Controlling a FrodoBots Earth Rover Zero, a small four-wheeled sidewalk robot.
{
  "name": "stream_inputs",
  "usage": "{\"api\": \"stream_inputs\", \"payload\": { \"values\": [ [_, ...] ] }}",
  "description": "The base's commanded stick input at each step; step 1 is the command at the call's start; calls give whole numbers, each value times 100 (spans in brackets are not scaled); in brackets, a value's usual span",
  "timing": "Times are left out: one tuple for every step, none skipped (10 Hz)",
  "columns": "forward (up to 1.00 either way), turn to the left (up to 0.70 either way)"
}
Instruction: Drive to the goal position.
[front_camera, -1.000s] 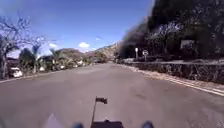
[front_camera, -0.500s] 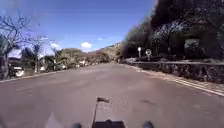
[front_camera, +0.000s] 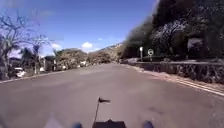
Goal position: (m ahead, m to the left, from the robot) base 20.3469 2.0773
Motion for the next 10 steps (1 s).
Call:
{"api": "stream_inputs", "payload": {
  "values": [
    [50, 0],
    [50, 0],
    [50, 0],
    [50, 0],
    [50, 0],
    [50, 0],
    [50, 0],
    [50, 0],
    [50, 0],
    [50, 0]
  ]
}}
